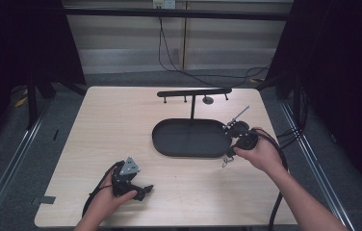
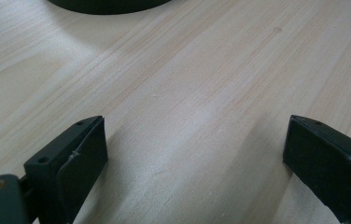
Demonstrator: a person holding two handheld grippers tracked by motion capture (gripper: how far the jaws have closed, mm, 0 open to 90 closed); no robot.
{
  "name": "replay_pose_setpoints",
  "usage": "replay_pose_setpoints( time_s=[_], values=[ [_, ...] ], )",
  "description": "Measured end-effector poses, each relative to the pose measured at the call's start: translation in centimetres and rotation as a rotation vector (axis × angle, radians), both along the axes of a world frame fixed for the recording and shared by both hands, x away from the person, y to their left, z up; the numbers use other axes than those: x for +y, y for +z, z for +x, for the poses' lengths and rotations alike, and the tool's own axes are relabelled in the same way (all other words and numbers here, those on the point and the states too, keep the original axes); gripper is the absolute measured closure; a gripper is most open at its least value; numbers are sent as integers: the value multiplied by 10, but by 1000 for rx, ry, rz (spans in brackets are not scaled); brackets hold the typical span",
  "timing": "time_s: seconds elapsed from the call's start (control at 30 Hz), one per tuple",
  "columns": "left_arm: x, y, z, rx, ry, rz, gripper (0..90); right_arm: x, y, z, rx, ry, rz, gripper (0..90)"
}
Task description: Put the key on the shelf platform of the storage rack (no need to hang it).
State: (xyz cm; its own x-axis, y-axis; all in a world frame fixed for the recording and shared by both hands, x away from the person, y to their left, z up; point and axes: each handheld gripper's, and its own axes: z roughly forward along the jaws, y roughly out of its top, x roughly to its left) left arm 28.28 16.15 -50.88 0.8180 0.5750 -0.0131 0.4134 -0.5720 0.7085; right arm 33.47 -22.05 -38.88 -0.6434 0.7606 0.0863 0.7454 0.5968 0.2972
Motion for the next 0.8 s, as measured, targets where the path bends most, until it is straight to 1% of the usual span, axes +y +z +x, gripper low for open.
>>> replay_pose_setpoints(
  time_s=[0.07, 0.1, 0.4, 0.6, 0.7, 0.73, 0.8],
  values=[
    [0, 0, 0, 0, 2, 3, 61, 0, 3, 2, -3, -5, 4, 865],
    [0, 0, 0, -1, -1, 1, 61, 0, 4, 3, -2, 2, 0, 865],
    [0, 0, 0, -1, -1, 2, 59, 4, 17, 13, -17, -8, -5, 865],
    [0, 0, 0, 0, -2, 1, 60, 8, 22, 20, -24, -12, -2, 865],
    [0, 0, 0, 5, -2, -3, 59, 9, 23, 24, -29, -16, -8, 865],
    [0, 0, 0, -2, -1, 2, 59, 10, 24, 25, -23, -23, -5, 865],
    [0, 0, 0, 5, -2, -4, 60, 11, 26, 28, -28, -29, -4, 865]
  ],
)
